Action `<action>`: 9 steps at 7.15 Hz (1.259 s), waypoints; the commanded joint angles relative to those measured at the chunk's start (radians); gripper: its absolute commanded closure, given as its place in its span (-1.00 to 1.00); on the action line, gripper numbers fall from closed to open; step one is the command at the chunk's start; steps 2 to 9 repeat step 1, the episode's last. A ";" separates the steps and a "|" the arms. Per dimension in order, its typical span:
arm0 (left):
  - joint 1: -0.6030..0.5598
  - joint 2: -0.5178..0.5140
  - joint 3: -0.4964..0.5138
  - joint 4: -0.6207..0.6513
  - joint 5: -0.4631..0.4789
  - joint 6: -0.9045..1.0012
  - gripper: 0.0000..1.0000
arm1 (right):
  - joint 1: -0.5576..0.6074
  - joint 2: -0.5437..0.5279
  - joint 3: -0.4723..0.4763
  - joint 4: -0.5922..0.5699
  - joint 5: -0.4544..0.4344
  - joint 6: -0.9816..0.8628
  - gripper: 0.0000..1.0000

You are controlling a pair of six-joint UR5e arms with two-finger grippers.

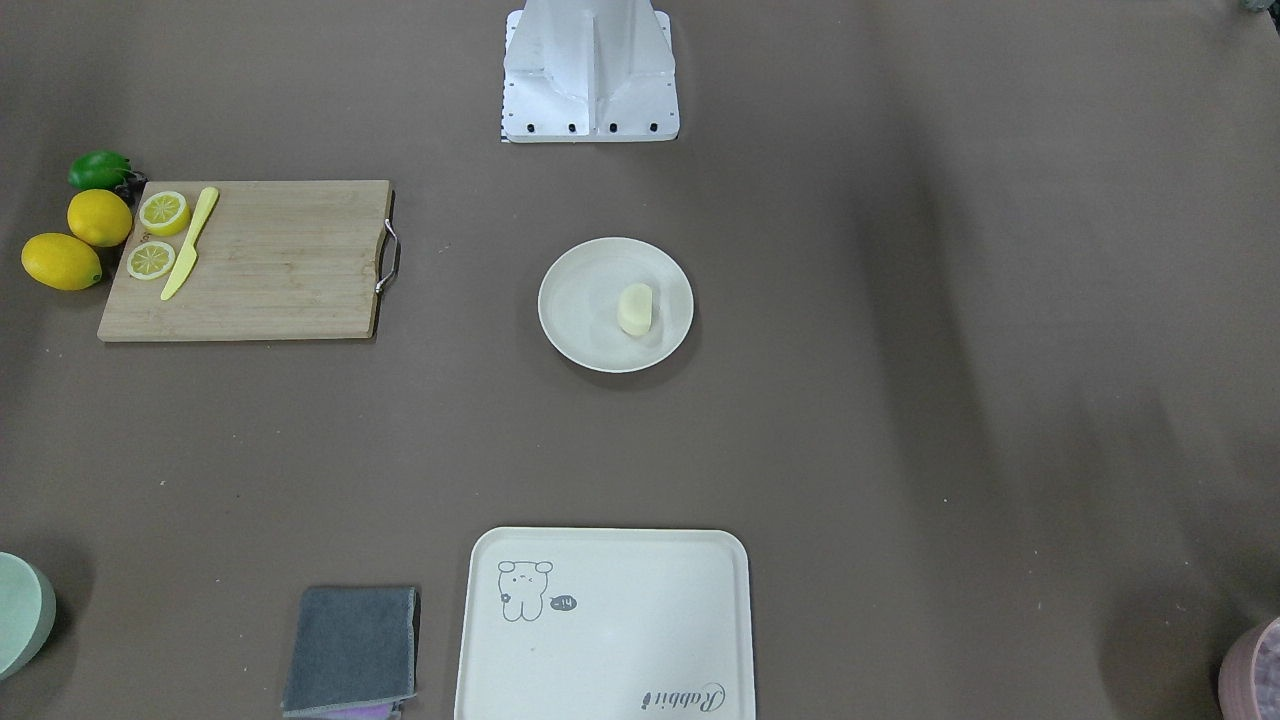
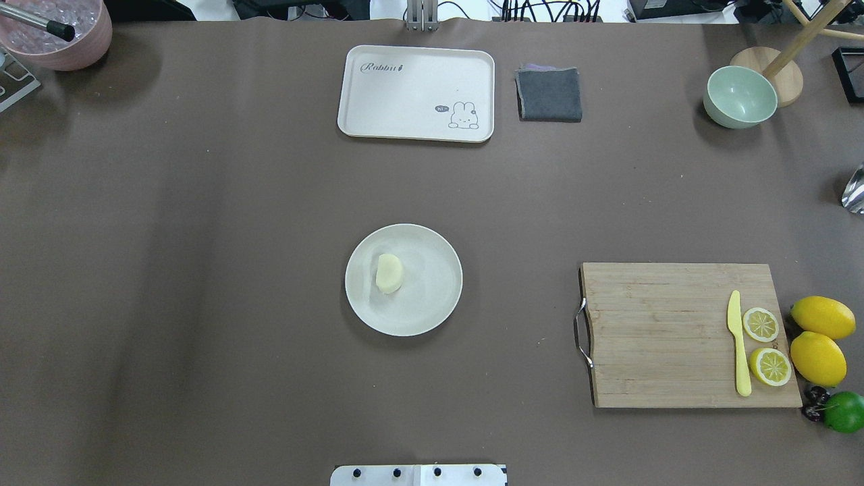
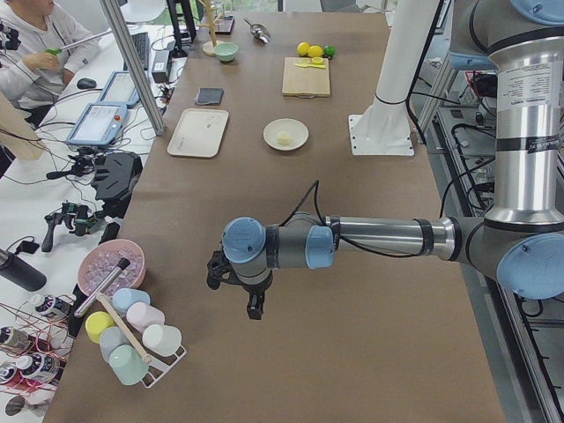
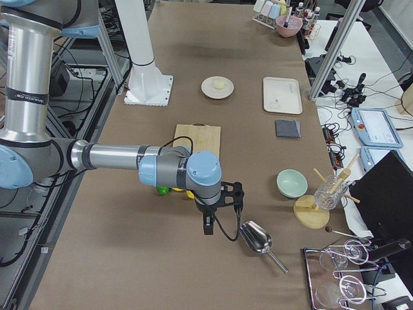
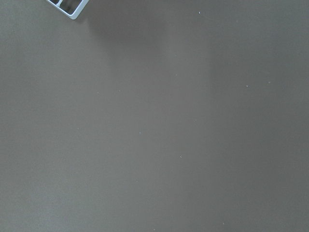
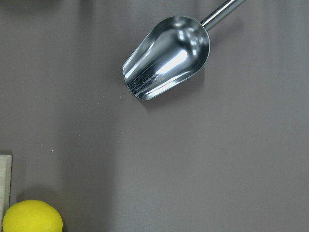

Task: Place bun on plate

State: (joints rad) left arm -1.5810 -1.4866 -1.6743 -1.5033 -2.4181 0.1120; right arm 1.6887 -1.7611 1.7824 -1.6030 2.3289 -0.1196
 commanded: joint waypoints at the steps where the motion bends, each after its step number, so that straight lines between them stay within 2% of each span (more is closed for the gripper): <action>1: -0.001 0.000 0.001 0.000 0.001 0.000 -0.96 | -0.001 0.000 0.000 0.000 0.001 0.000 -1.00; 9: -0.001 0.000 0.001 0.000 0.001 0.000 -0.96 | -0.001 0.000 0.000 0.000 0.001 0.000 -1.00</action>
